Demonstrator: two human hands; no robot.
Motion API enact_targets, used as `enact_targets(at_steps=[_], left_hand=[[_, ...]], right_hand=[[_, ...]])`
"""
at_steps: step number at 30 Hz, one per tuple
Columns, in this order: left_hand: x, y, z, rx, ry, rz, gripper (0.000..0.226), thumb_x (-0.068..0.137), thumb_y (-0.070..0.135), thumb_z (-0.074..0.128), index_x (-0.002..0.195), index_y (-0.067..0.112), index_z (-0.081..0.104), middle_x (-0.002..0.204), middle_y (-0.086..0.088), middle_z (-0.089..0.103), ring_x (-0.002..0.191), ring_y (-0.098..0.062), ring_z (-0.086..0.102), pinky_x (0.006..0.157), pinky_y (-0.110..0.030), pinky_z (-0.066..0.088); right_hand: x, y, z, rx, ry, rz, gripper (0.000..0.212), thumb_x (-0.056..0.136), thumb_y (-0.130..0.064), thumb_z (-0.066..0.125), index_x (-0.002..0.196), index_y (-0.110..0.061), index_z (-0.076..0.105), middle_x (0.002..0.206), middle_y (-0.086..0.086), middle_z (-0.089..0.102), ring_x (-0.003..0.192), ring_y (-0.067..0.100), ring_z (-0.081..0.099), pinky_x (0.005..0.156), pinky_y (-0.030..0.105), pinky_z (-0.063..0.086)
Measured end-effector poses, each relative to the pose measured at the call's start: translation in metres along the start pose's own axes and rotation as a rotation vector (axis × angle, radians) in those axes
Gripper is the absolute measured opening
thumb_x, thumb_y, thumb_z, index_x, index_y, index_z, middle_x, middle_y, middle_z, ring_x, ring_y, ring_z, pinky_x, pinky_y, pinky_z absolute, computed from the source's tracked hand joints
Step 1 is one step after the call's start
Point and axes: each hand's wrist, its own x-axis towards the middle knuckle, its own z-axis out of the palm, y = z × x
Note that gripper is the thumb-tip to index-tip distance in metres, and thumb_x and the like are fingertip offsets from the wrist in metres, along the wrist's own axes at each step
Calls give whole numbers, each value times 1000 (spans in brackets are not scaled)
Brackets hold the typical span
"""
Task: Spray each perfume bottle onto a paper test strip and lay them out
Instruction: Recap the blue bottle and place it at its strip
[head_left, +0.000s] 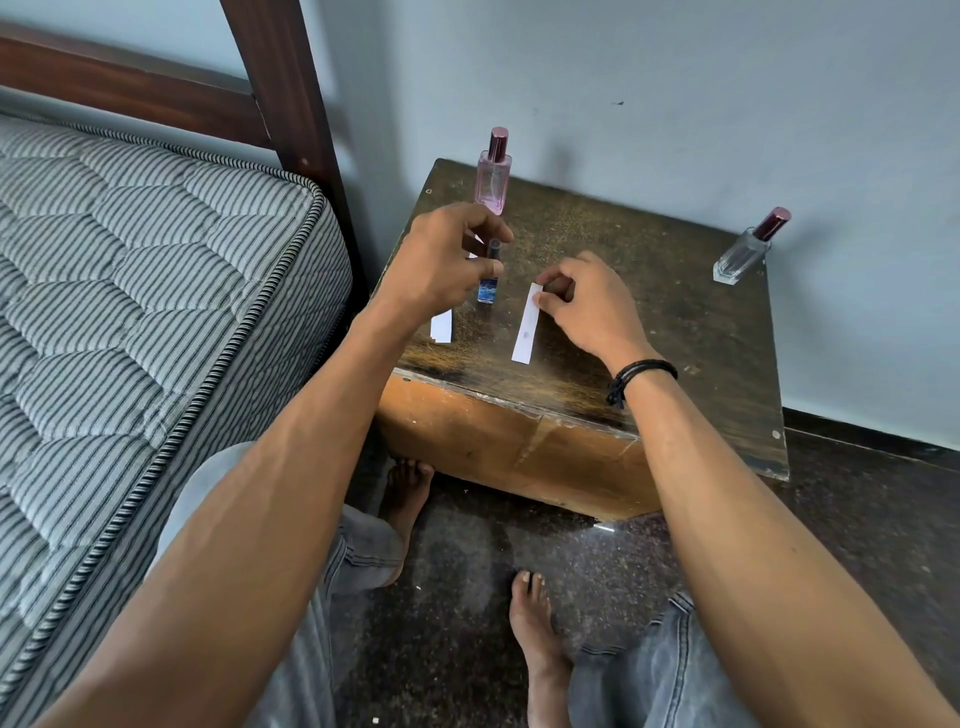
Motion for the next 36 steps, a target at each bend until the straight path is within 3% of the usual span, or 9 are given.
enact_targets(at_steps=[3,9,12,15,20,24,28,32,36], left_hand=[[0,0,-2,-4,-10,-4,29,78,10,81,103,21,72,94,11,69,88,-4,69,80,-21,56],[-1,6,-10,-77,-2,60,34,76,13,83,106,22,71,106,8,65,97,-7,65,82,-20,56],[-3,15,-10,-133,120,135,25,76,21,81,98,27,71,104,6,63,90,-10,65,78,-25,55],[-15,30,-2,-224,280,242,7,82,13,73,89,16,72,86,11,62,73,-4,58,65,-19,46],[-43,34,36,125,108,455,8,86,19,65,90,19,72,84,13,66,69,-9,60,60,-26,47],[-53,19,69,458,100,268,16,88,22,54,82,12,66,81,-2,64,68,-32,63,52,-41,52],[-52,19,76,502,16,154,17,89,17,52,85,10,67,86,-4,63,78,-29,62,61,-45,56],[-42,19,84,441,-104,182,22,92,20,54,100,10,72,103,-4,63,98,-27,59,81,-44,56],[-27,13,92,373,-117,190,27,95,22,52,114,13,70,113,-4,61,104,-27,55,91,-44,50]], right_hand=[[0,0,-1,14,2,0,13,93,-25,74,105,-22,72,96,-10,54,86,11,54,76,30,46],[0,1,-2,37,-8,5,10,93,-22,74,103,-22,71,90,-15,51,84,10,53,75,28,42],[0,0,-3,54,-8,8,7,93,-20,73,99,-23,70,94,-10,56,85,11,55,77,29,46],[2,1,-4,41,-18,23,5,95,-22,70,92,-25,68,98,-7,59,87,11,56,74,27,43],[9,1,-11,12,-81,-4,26,92,-15,61,71,-29,57,82,-12,61,78,13,58,61,15,36],[13,13,-21,101,-38,59,15,86,-14,74,82,-28,70,81,-8,69,80,12,66,73,23,48],[15,28,-34,112,-8,100,13,88,-15,78,87,-27,73,84,-7,69,81,12,65,78,24,47],[17,47,-39,115,59,136,12,88,-17,79,87,-28,73,83,-6,69,81,12,64,78,27,49],[20,53,-31,145,146,164,11,90,-19,75,87,-29,72,85,-6,67,84,15,64,77,29,49]])
